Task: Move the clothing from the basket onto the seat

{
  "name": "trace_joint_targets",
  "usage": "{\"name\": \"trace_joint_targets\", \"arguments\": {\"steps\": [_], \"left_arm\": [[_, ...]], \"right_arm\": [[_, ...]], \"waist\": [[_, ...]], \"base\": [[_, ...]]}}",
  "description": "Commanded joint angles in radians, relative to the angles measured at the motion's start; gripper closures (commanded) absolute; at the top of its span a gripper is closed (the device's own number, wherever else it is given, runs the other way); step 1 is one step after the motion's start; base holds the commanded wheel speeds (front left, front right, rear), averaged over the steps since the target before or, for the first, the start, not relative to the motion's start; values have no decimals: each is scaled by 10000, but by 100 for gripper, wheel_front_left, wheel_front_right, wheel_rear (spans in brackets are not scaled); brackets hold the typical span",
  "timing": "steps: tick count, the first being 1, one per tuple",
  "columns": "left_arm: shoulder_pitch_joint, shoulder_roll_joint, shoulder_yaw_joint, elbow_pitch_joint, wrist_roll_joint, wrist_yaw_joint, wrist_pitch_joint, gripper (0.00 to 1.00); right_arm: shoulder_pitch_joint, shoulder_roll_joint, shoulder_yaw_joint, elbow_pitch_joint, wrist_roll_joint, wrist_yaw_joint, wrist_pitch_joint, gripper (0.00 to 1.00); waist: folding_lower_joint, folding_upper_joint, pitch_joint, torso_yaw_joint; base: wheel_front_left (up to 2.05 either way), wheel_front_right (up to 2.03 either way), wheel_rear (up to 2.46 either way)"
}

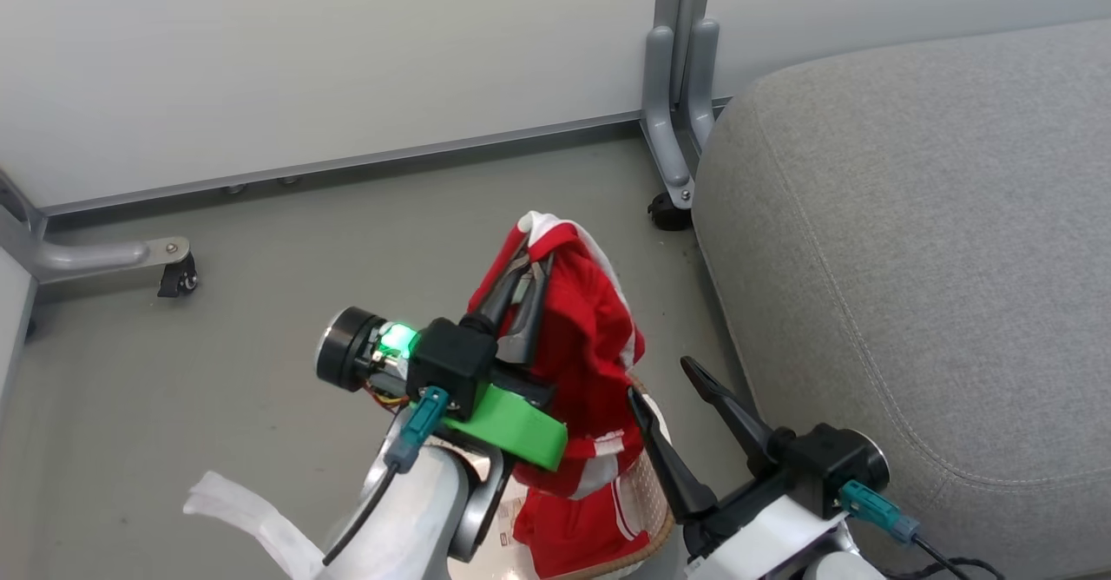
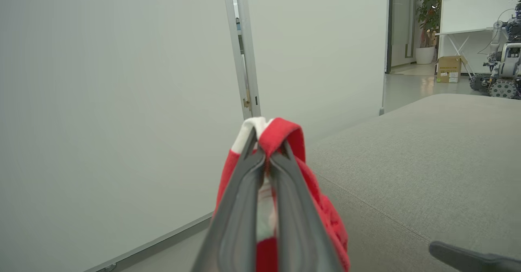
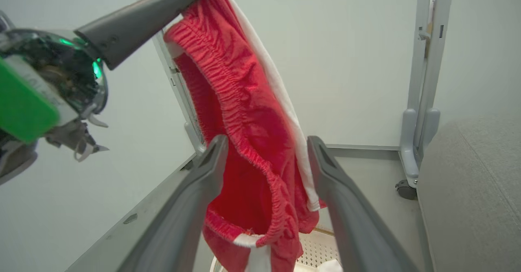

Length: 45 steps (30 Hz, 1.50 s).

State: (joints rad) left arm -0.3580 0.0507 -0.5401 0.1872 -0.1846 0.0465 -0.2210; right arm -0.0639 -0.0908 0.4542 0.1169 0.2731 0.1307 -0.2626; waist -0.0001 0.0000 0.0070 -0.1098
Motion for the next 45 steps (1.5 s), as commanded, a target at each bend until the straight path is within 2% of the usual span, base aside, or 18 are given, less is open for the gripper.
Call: {"name": "trace_joint_targets", "arguments": {"steps": [1, 13, 14, 15, 20, 27, 28, 30, 31, 32, 45], "left_arm": [[-99, 10, -139, -244, -81, 57, 75, 100], [-284, 21, -1014, -1795, -35, 411, 711, 100], [-324, 104, -1029, -1822, 78, 463, 777, 100], [-354, 192, -1029, -1841, 207, 530, 794, 100], [-304, 420, -999, -1773, 529, 838, 885, 100], [-157, 517, -917, -1622, 368, 930, 929, 100], [-164, 534, -907, -1592, 335, 927, 921, 89], [-167, 532, -888, -1527, 286, 934, 937, 50], [-169, 524, -879, -1491, 275, 945, 953, 13], [-154, 515, -863, -1419, 240, 970, 1028, 0], [-154, 606, -905, -1149, 18, 1007, 1499, 0]], "right_arm": [[-172, -82, 73, 77, -20, 1, -32, 0], [-376, -80, 192, 1201, -299, 1, -32, 0], [-370, -102, 297, 1285, -234, 1, -34, 64], [-355, -115, 378, 1370, -138, 1, -32, 100], [-438, -207, 560, 1440, 164, 1, -32, 100], [-437, -248, 526, 1268, 272, 1, -32, 100], [-438, -256, 515, 1244, 274, 1, -32, 100], [-441, -273, 495, 1202, 272, 1, -32, 100], [-442, -276, 487, 1185, 273, 1, -32, 100], [-443, -281, 485, 1173, 274, 1, -32, 100], [-525, -326, 531, 1186, 335, 1, -34, 100]], "waist": [[1, 0, 36, 23], [1, 0, 111, 65], [1, 0, 116, 66], [1, 0, 120, 59], [1, 0, 171, -19], [1, 0, 242, -42], [1, 0, 257, -34], [1, 0, 280, -16], [1, 0, 290, -6], [1, 0, 300, 6], [1, 0, 434, 44]], "base": [[0, 0, 0], [0, 0, 0], [0, 0, 0], [0, 0, 0], [0, 0, 0], [0, 0, 0], [0, 0, 0], [0, 0, 0], [0, 0, 0], [0, 0, 0], [0, 0, 0]]}}
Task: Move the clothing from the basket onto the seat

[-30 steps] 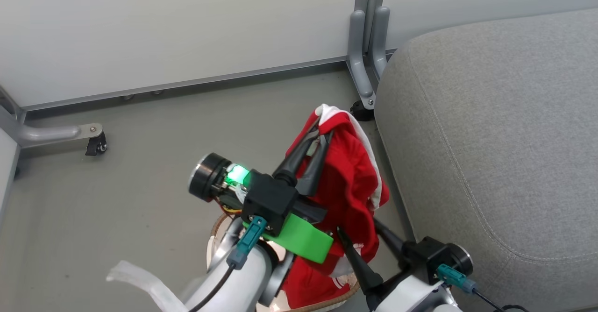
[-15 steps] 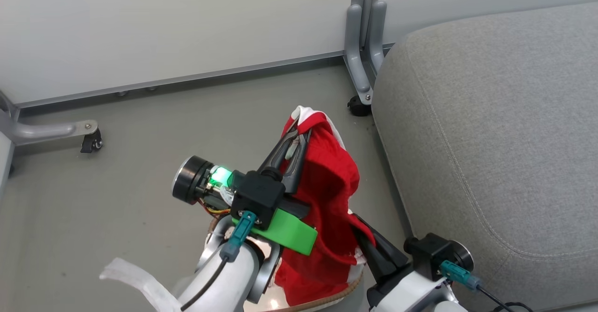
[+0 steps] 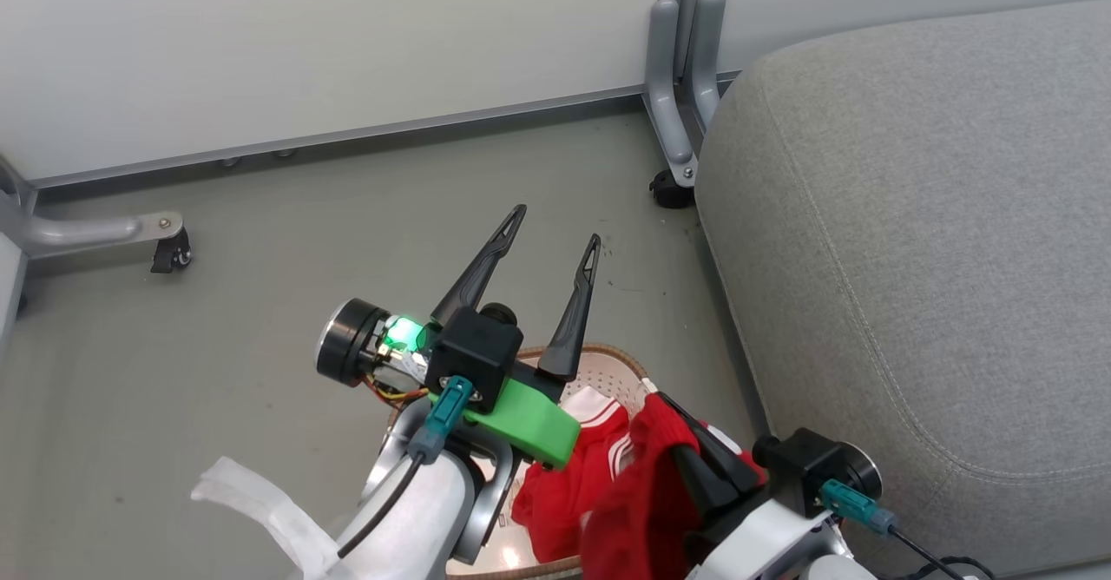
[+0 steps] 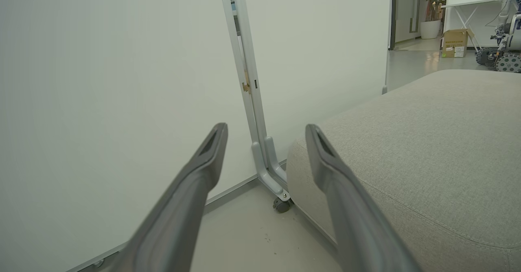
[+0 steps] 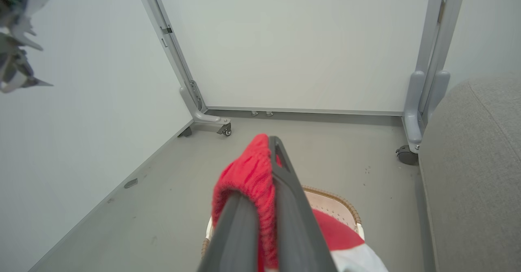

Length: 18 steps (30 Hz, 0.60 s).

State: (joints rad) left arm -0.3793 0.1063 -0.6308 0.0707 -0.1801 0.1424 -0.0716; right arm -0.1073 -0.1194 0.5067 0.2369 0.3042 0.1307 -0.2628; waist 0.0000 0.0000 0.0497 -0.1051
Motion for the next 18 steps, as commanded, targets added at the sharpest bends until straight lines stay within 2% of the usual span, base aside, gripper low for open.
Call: {"name": "trace_joint_targets", "arguments": {"steps": [1, 11, 18], "left_arm": [[44, 56, 1, 18, -25, 58, 27, 0], [18, 128, -35, 52, -172, 94, 184, 0], [243, 60, 204, 369, -868, -179, 39, 0]], "right_arm": [[-104, -42, 0, -16, 22, 1, -30, 100], [-191, -4, -122, -88, 43, 1, -32, 100], [-251, 97, -423, -316, 121, 1, -32, 100]], "waist": [[0, 0, 21, -9], [0, 0, 161, -74], [0, 0, 373, -182]], "base": [[0, 0, 0], [0, 0, 0], [0, 0, 0]]}}
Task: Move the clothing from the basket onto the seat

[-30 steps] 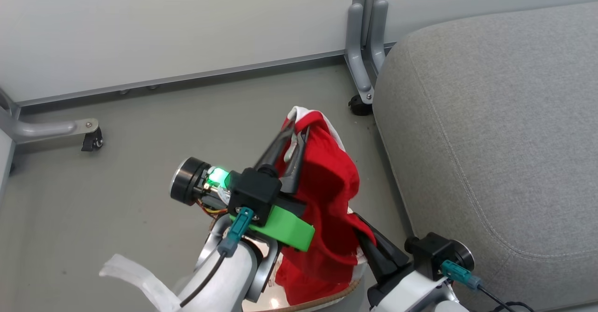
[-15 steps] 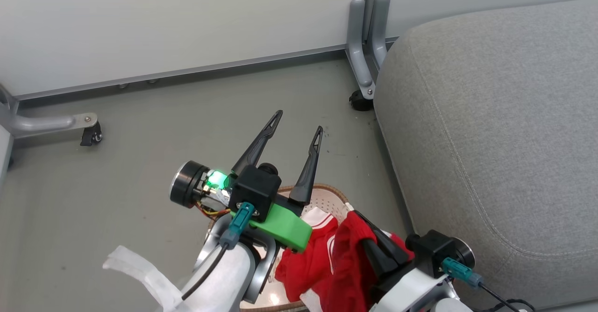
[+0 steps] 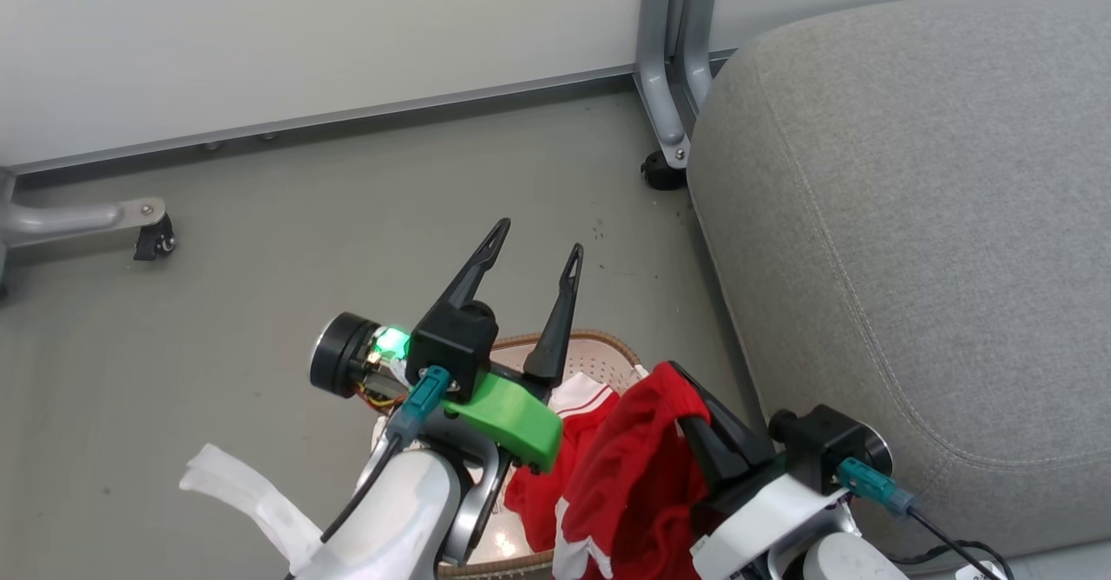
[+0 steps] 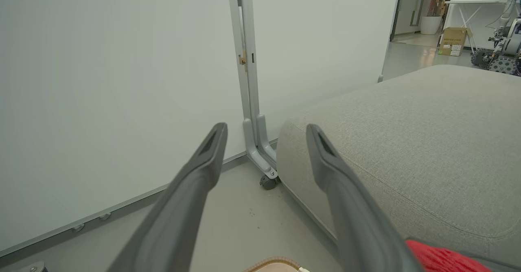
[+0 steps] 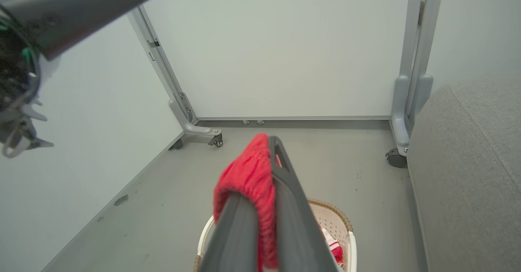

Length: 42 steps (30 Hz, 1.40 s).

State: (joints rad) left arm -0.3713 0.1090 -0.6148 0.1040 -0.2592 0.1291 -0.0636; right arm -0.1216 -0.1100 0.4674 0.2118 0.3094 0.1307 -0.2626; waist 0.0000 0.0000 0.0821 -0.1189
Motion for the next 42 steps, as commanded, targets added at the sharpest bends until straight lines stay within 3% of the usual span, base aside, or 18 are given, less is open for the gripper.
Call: {"name": "trace_joint_targets", "arguments": {"steps": [1, 6, 15, 20, 28, 34, 42], "left_arm": [[154, 60, 86, 150, -158, -69, -113, 0], [197, 204, 295, 875, -316, -198, -757, 0], [46, 516, 473, 1794, -245, -808, -1944, 0], [229, 666, 566, 1492, 145, -1024, -2014, 0], [961, 1366, 950, 793, 864, -1264, -2008, 0], [584, 1748, 1051, 789, 1190, -1547, -2010, 0], [-248, 2035, 847, 663, 1413, -1917, -1934, 0]], "right_arm": [[-116, 17, -50, -106, 70, 1, -34, 100], [-299, 93, -244, -495, 85, 1, -34, 100], [-556, 176, -787, -1442, 60, 1, -34, 100], [-582, 303, -1278, -2049, 169, 1, -32, 100], [-426, 497, -1539, -2966, 278, 1, -34, 100], [-569, 570, -1676, -3503, 355, 1, -34, 100], [-1712, 588, -2278, -4210, 859, 1, -34, 100]], "waist": [[0, 0, 86, -72], [0, 0, 370, -338], [0, 0, 1253, -1192], [0, 0, 1817, -1866], [0, 0, 2681, -3127], [0, 0, 3400, -3942], [0, 0, 4464, -4397]], "base": [[0, 0, 0], [0, 0, 0], [0, 0, 0], [0, 0, 0], [0, 0, 0], [0, 0, 0], [0, 0, 0]]}}
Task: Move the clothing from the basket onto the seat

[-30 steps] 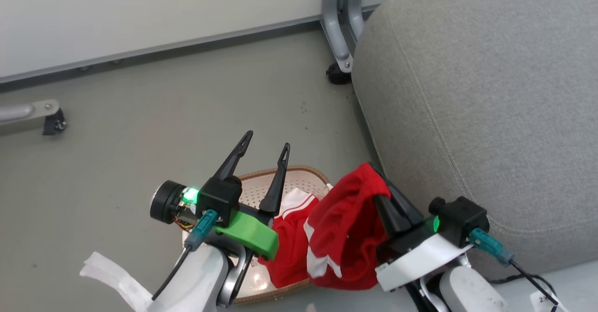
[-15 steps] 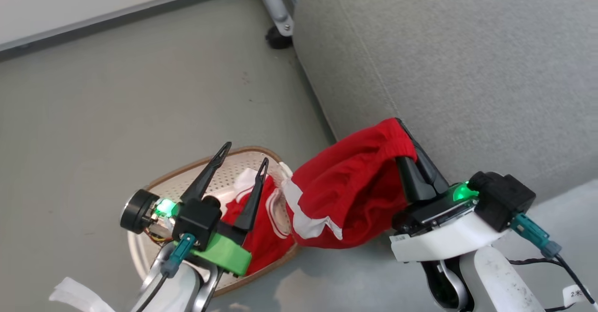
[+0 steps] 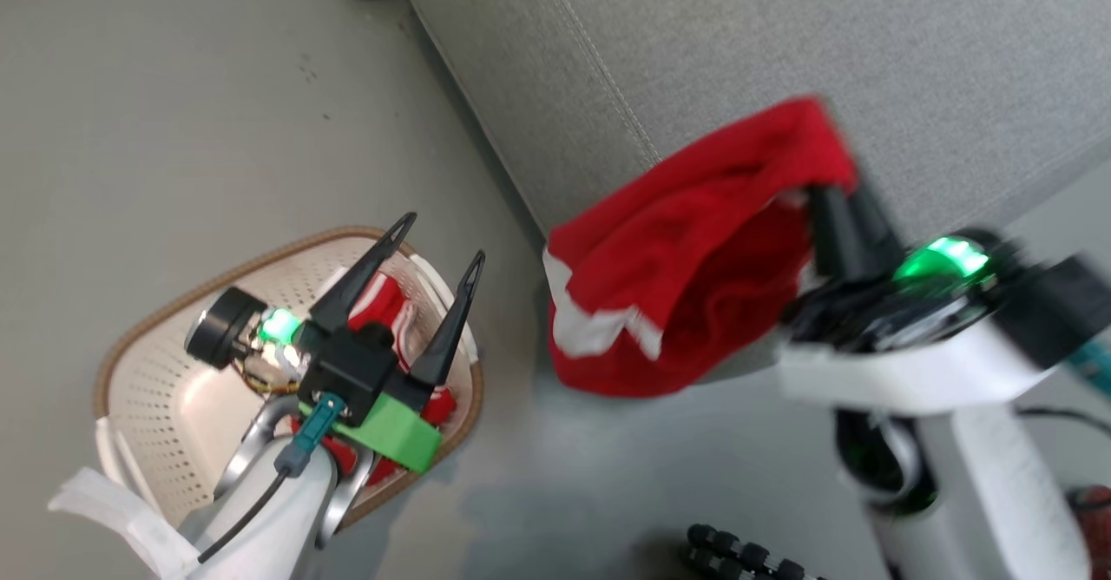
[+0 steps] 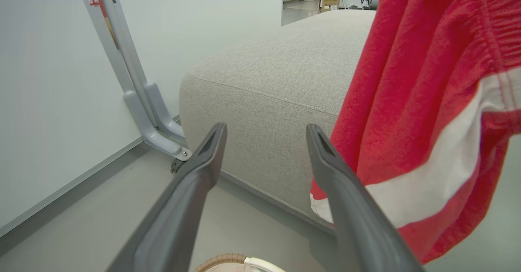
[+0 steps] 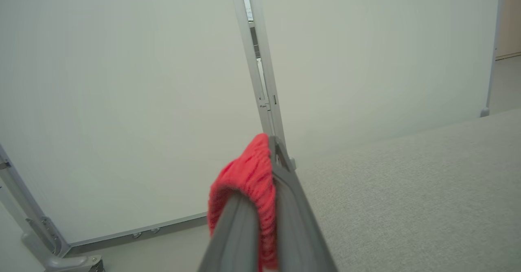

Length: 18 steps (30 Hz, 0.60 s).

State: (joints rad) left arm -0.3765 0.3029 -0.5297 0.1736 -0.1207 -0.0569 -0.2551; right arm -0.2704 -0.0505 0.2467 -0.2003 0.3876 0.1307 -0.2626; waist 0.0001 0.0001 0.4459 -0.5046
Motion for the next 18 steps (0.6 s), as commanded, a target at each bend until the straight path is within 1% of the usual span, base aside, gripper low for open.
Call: {"name": "trace_joint_targets", "arguments": {"steps": [1, 3, 4, 8, 9, 13, 15, 17, 18], "left_arm": [[-307, 98, -24, -99, 44, -80, 15, 0], [-524, 53, 14, -321, -59, -132, 50, 0], [-594, 77, 11, -383, -60, -138, 72, 0], [-985, 195, -153, -816, 122, -229, 230, 0], [-1048, 235, -210, -944, 169, -252, 314, 0], [-1263, 448, -344, -1439, 328, -308, 649, 0], [-1318, 550, -346, -1662, 400, -283, 784, 0], [-1353, 602, -356, -1855, 439, -251, 860, 0], [-1357, 619, -369, -1919, 451, -247, 888, 0]], "right_arm": [[-485, -1, -290, -223, 185, 1, -34, 100], [-1276, -25, -925, -485, 195, 1, -34, 100], [-1611, -164, -1167, -520, 199, 1, -34, 100], [-3350, -1082, -2384, -395, 249, 1, -32, 100], [-3830, -1465, -2669, -272, 152, 1, -34, 100], [-5462, -2594, -3613, 526, 270, -1, -32, 100], [-5958, -3048, -4029, 995, 278, -1, -32, 100], [-6215, -3398, -4331, 1357, 78, -1, -32, 100], [-6258, -3473, -4456, 1518, 59, -1, -32, 100]], "waist": [[-1, -1, 974, -516], [-1, -1, 1361, -424], [-1, -1, 1492, -382], [-1, -1, 2110, -64], [-1, -1, 2278, 47], [-1, -1, 2807, 401], [-1, -1, 3012, 541], [-1, -1, 3177, 676], [-1, -1, 3232, 728]], "base": [[0, 0, 0], [0, 0, 0], [0, 0, 0], [0, 0, 0], [0, 0, 0], [0, 0, 0], [0, 0, 0], [0, 0, 0], [0, 0, 0]]}}
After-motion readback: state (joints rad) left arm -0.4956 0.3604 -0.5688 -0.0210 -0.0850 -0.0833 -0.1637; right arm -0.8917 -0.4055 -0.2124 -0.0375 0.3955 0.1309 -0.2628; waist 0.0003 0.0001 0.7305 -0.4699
